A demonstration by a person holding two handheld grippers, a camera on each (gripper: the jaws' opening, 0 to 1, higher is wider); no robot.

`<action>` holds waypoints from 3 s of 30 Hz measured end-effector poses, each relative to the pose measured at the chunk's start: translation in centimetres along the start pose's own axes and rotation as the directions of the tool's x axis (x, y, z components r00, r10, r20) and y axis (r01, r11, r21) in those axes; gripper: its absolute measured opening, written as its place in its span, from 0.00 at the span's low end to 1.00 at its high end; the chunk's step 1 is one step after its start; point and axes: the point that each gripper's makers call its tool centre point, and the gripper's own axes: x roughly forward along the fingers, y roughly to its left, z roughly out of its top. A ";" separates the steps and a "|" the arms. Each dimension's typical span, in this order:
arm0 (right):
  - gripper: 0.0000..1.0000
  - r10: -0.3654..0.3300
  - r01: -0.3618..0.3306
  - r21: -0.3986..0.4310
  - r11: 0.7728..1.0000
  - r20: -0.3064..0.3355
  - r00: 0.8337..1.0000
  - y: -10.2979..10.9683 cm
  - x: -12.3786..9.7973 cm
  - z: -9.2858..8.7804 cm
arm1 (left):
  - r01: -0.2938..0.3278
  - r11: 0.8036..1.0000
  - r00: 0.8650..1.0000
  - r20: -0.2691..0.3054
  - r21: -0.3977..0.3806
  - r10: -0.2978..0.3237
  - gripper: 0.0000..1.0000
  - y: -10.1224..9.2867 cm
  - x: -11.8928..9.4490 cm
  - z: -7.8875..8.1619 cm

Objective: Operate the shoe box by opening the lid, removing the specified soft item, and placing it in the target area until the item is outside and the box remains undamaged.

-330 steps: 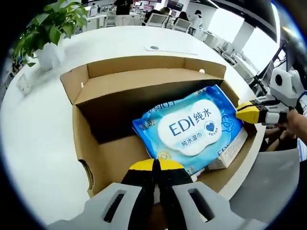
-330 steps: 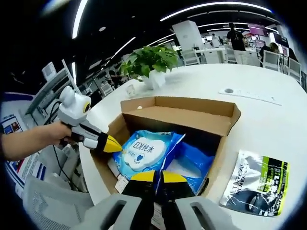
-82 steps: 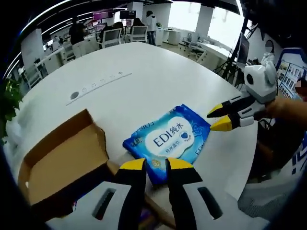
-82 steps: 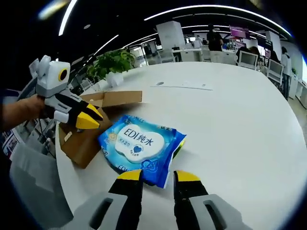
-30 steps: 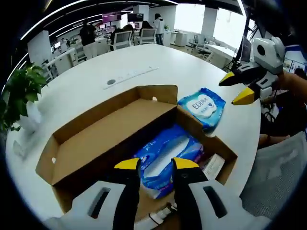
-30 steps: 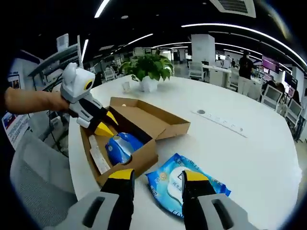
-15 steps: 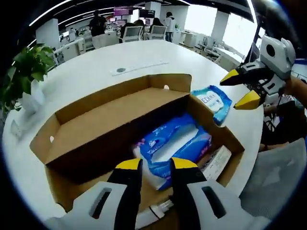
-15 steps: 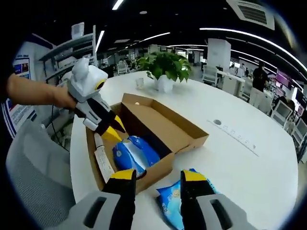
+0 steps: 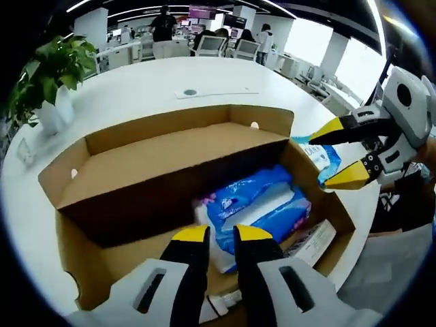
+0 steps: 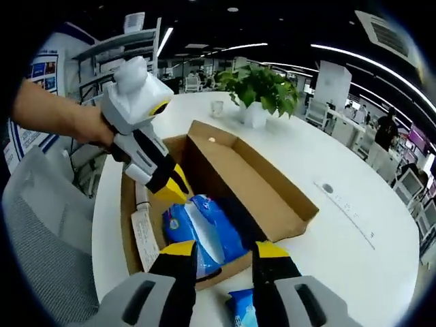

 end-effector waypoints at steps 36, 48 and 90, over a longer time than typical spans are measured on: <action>0.10 -0.007 -0.012 -0.167 0.986 -0.116 0.993 0.1 5.0 -0.5 | -0.040 0.995 0.998 -0.035 0.092 0.043 0.13 0.4 1.7 -0.5; 0.00 -0.009 -0.008 -0.176 0.984 -0.098 0.995 0.3 5.0 -0.2 | -0.013 0.997 1.000 -0.026 0.074 0.015 0.00 -0.1 1.5 -0.4; 0.00 -0.007 0.012 -0.146 0.989 0.033 0.999 1.0 0.4 5.2 | 0.008 1.000 0.993 0.116 0.030 -0.012 0.00 -0.6 -4.7 3.0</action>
